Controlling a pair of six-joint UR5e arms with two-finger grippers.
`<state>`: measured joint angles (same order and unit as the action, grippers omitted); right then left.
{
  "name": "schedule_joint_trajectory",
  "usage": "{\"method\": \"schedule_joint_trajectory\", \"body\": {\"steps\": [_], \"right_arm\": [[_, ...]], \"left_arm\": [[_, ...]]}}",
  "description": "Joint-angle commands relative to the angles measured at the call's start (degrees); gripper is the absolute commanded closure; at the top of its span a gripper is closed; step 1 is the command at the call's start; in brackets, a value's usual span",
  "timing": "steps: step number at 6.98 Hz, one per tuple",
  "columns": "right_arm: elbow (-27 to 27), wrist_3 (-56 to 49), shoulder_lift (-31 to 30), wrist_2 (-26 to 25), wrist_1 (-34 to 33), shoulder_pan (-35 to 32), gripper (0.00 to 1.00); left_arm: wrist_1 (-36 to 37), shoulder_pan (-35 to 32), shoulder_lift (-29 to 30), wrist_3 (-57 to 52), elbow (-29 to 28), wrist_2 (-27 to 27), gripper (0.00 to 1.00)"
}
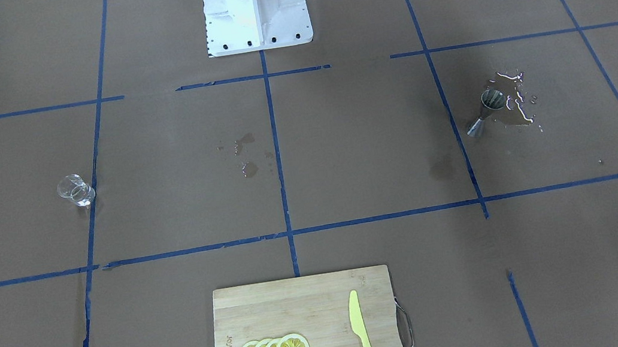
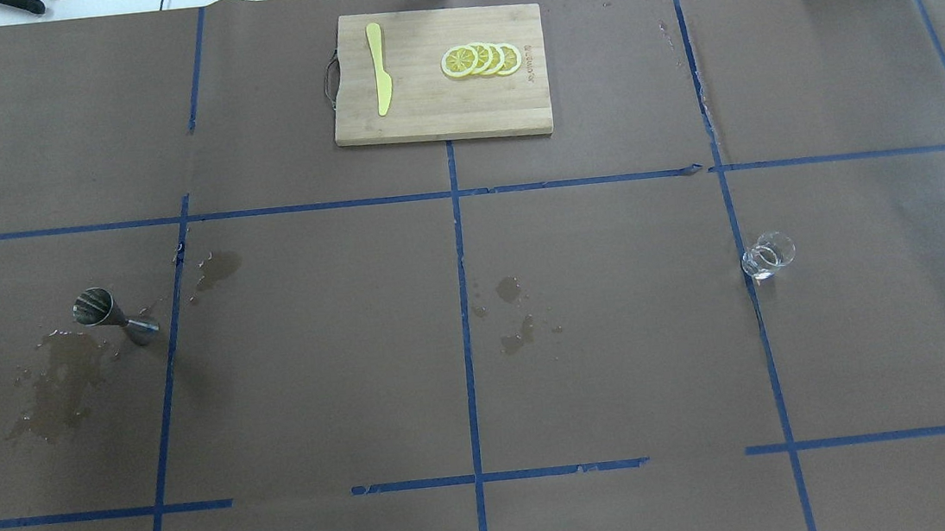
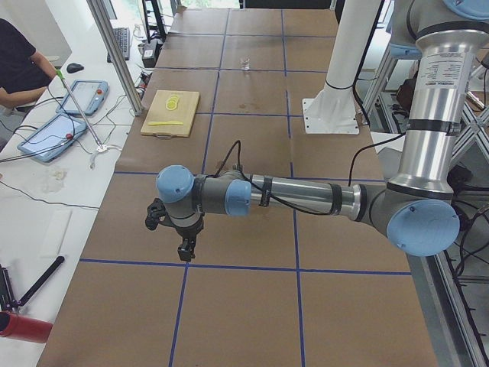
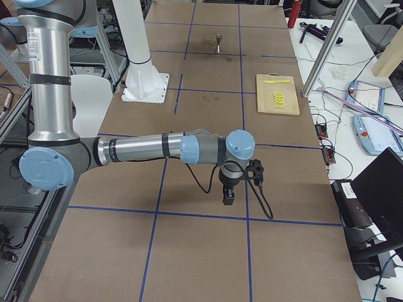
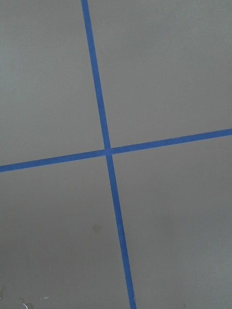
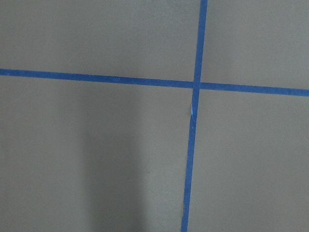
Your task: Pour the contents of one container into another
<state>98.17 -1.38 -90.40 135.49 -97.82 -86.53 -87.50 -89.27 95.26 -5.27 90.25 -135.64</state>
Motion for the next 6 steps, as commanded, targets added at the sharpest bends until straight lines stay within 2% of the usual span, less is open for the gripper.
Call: {"method": "schedule_joint_trajectory", "body": {"steps": [1,4,6], "right_arm": [[-0.44,-0.02,0.23,0.03,0.00,0.13,0.00],[0.00,-0.03,0.49,0.30,0.17,0.22,0.00],[-0.52,-0.03,-0.29,0.21,5.06,0.31,0.00]], "left_arm": [[0.05,-0.29,-1.21,-0.44,4.46,0.03,0.00],[0.40,0.14,-0.61,0.52,7.39,0.65,0.00],[-1.95,0.14,0.63,-0.17,6.87,0.47,0.00]]}}
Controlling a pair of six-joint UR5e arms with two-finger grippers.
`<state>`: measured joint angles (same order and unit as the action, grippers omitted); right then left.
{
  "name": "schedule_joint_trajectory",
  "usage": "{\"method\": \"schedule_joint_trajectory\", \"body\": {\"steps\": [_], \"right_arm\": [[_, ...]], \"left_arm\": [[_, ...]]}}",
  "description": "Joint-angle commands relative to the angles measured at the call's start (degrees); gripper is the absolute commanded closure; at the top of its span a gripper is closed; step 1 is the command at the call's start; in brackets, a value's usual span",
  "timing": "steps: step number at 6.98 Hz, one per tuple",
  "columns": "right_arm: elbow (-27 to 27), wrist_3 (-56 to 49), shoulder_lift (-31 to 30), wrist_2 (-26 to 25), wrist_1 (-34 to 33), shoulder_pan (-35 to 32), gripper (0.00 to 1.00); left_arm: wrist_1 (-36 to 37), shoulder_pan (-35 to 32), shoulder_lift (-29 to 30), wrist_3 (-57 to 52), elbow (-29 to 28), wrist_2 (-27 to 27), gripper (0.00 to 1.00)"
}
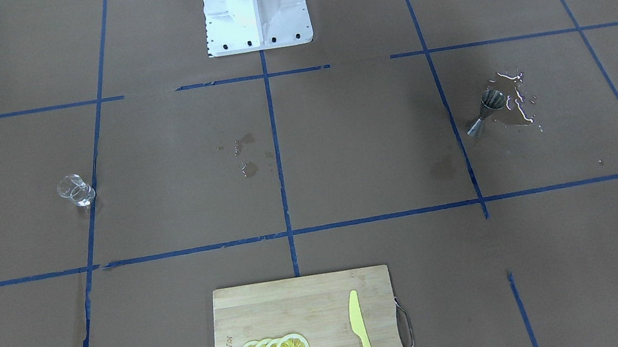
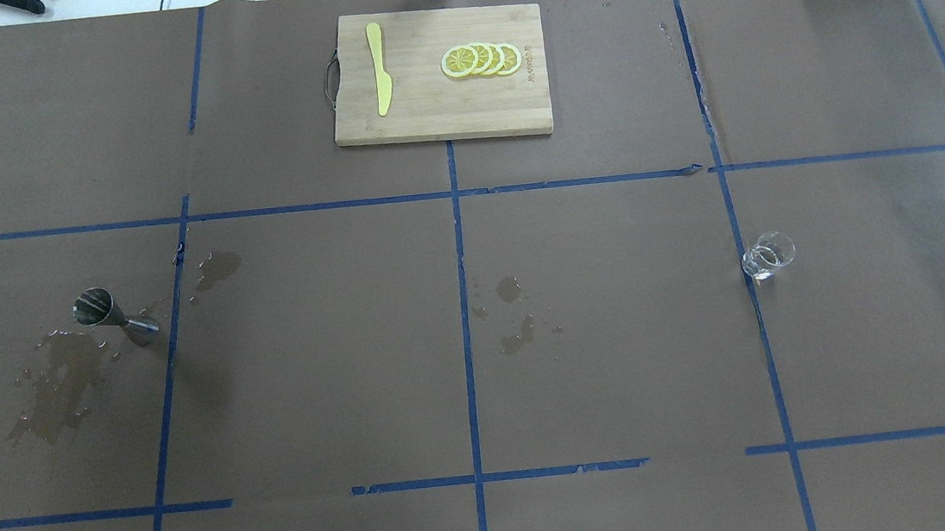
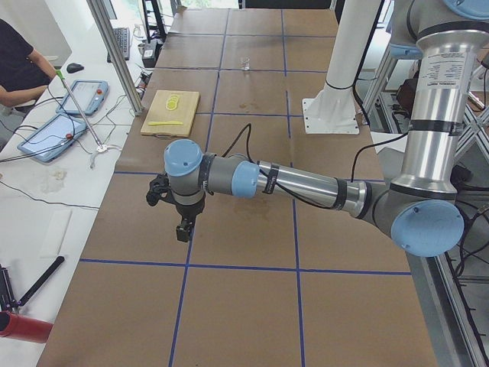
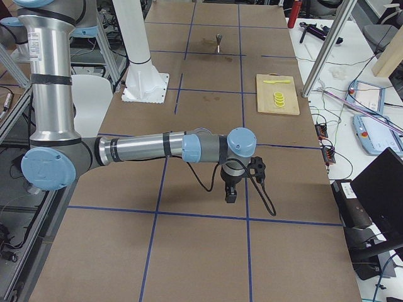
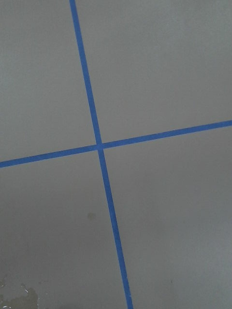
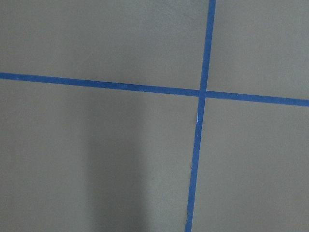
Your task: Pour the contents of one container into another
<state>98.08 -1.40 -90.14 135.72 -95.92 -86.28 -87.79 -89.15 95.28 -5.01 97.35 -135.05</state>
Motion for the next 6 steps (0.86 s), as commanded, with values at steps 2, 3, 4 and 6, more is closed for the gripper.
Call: {"method": "schedule_joint_trajectory", "body": {"steps": [2,3,4,6], "right_arm": [[-1.75,0.00,-1.53,0.15,7.05,0.50,0.00],[-1.75,0.08,-1.53,0.42,8.10,1.63,0.00],[-1.67,0.08,-1.62,0.68,9.33,1.90,0.00],[-1.67,0.09,-1.62,0.60,10.75,3.13,0.00]], "left_arm": [[-20.82,1.77,-3.16,0.60,0.73,-0.65,0.00],[-28.94,6.40,-4.13,10.96,0.74,-0.30,0.00],[-39.46,11.93,-4.31,26.99,0.74,1.44,0.00],[-60.49,24.31,-5.36,49.68,1.61,17.11,0.00]]}}
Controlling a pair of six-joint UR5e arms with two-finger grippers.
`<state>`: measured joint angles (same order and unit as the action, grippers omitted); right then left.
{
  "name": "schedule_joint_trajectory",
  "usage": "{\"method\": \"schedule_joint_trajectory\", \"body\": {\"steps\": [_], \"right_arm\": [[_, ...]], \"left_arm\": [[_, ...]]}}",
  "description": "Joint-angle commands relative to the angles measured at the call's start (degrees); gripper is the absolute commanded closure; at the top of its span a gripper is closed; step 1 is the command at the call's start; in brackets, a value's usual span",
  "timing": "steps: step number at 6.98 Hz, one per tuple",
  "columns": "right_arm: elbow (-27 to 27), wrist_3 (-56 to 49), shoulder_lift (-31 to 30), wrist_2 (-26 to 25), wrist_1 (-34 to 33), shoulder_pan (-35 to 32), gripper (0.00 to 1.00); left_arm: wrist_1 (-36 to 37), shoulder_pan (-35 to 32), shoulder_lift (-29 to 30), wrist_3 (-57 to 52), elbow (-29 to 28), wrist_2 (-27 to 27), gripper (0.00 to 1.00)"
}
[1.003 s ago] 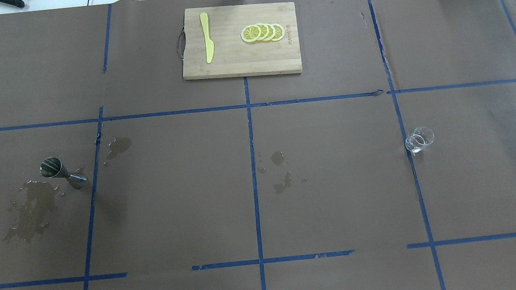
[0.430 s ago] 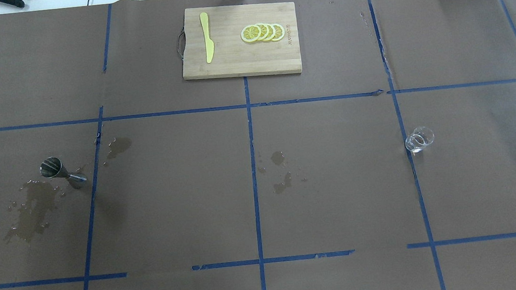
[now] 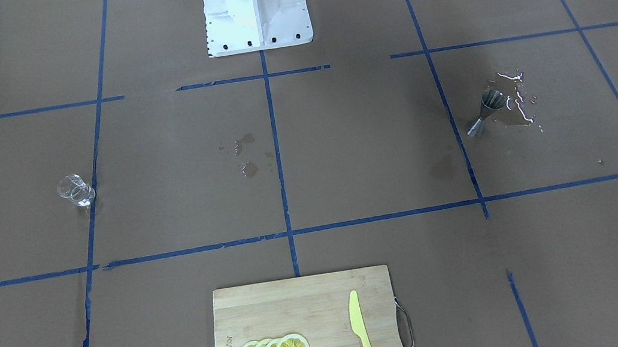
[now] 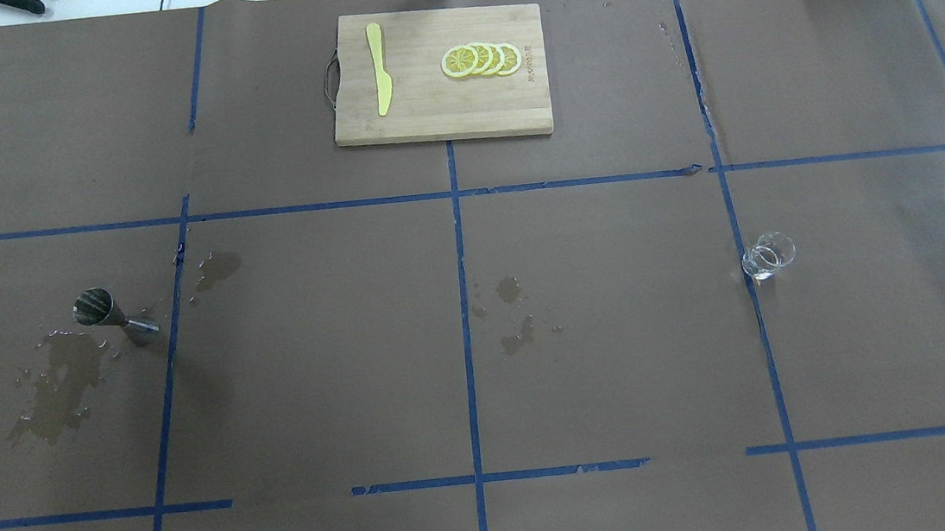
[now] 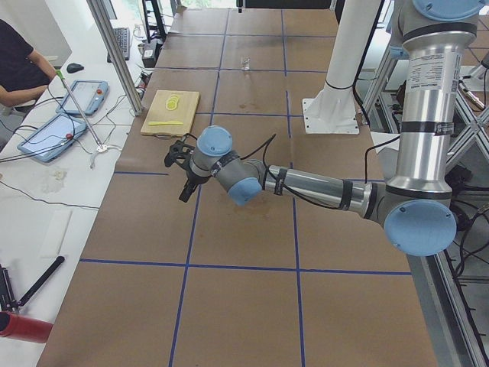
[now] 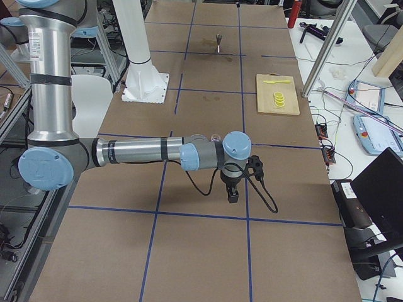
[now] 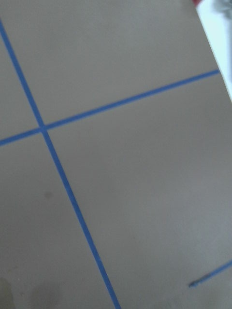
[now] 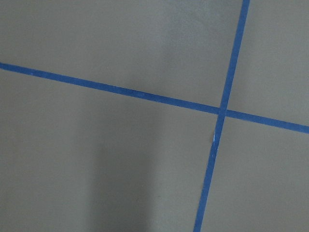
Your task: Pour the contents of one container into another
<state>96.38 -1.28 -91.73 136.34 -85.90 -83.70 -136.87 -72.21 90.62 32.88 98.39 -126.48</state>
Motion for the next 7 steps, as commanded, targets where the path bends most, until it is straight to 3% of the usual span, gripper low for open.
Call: {"method": "schedule_joint_trajectory", "body": {"steps": [1,3,6,7], "right_arm": [[0.21,-0.03,0.06,-0.02,0.74,0.56,0.00],[0.22,-0.03,0.06,0.24,0.74,0.56,0.00],[0.22,-0.03,0.06,0.33,0.74,0.65,0.00],[0.22,-0.03,0.06,0.33,0.74,0.65,0.00]], "left_arm": [[-16.45,11.09,-3.58,15.08,5.27,17.76,0.00],[-16.41,28.53,-5.44,23.80,7.60,47.77,0.01],[-16.33,49.02,-10.63,35.30,9.10,76.47,0.01],[-16.32,52.49,-12.29,35.50,9.10,80.30,0.01]]}}
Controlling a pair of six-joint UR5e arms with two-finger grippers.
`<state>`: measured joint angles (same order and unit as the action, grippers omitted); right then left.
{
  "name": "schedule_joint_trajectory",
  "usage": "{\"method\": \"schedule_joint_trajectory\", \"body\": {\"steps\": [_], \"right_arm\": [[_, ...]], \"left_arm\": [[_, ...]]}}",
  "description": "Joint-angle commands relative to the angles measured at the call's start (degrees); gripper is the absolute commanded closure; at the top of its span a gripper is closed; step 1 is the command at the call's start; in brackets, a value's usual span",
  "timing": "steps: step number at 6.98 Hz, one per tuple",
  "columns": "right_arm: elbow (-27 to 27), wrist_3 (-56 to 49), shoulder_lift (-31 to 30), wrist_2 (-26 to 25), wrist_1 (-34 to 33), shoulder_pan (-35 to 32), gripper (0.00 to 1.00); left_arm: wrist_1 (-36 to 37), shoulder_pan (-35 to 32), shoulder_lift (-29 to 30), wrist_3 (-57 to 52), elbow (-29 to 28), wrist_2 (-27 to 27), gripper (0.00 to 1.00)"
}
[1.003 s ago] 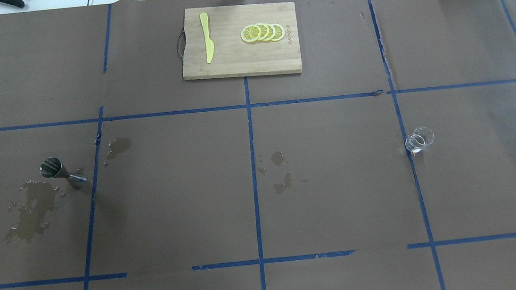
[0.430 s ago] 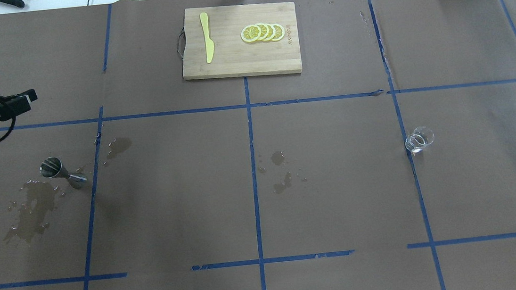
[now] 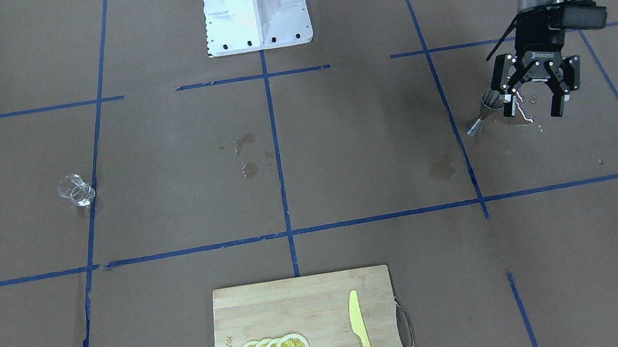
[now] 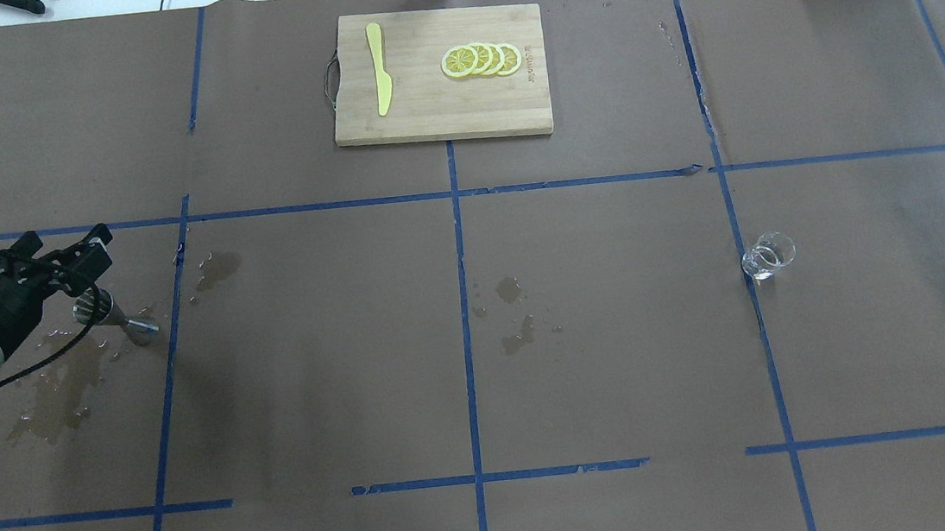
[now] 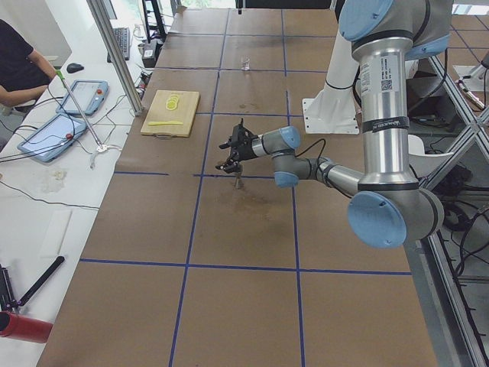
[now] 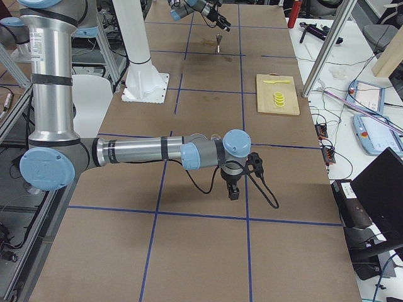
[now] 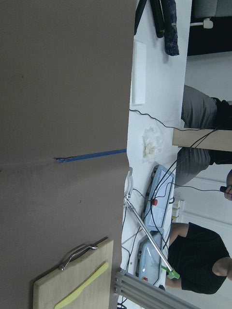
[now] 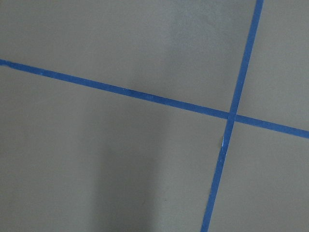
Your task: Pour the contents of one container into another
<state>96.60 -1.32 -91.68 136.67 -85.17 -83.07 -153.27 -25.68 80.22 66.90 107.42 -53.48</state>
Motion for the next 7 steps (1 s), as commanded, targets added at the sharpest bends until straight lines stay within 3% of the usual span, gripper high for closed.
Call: {"method": "schedule_joint_trajectory", "body": {"steps": [1,4,7], "right_arm": [[-0.10,-0.09,0.01,0.00,0.09,0.02,0.00],[-0.10,-0.09,0.18,-0.09,0.09,0.02,0.00],[-0.19,-0.17,0.18,0.00,0.09,0.02,0.00]], "left_arm": [[0.08,9.04,-3.30,2.17,-0.01,11.25,0.01],[0.60,15.64,-4.63,2.62,-0.45,22.51,0.01],[0.61,19.70,-4.46,5.49,-4.56,27.20,0.01]]}}
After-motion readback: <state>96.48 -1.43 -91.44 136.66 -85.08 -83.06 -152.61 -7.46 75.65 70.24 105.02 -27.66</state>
